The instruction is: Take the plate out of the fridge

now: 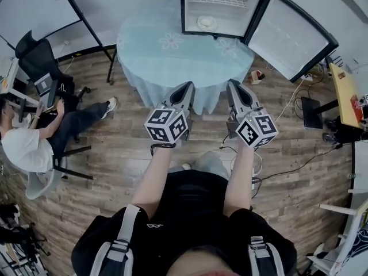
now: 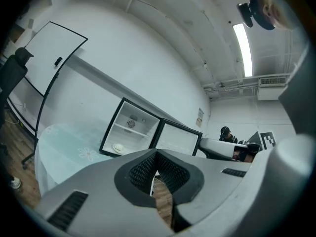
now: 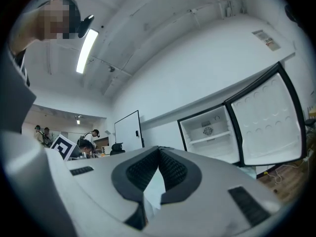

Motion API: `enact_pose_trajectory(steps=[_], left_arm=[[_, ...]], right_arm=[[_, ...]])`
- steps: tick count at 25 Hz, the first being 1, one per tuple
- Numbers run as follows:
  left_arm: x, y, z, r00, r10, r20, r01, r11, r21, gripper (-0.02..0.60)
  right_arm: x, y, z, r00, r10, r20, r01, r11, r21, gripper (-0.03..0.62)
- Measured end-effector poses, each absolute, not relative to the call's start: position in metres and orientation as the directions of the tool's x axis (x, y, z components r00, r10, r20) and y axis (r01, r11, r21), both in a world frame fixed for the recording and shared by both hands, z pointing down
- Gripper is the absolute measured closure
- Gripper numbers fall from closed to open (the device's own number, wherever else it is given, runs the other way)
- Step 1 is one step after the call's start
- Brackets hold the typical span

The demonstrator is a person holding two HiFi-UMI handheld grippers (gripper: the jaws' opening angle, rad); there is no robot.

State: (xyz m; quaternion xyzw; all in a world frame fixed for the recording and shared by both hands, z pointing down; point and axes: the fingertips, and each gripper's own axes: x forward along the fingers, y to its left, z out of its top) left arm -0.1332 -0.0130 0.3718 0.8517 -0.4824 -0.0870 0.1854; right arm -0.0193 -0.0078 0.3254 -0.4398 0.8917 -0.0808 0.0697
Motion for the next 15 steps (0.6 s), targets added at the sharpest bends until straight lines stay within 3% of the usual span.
enact_pose_trajectory(steps=[15], left_arm=[[-0.138, -0.123, 0.38, 0.44, -0.896, 0.052, -0.822, -0.379, 0.426, 0.576]], right_arm=[[-0.016, -0.13, 0.325, -0.641, -0.765, -0.058, -0.73, 0.632, -0.26, 0.588]])
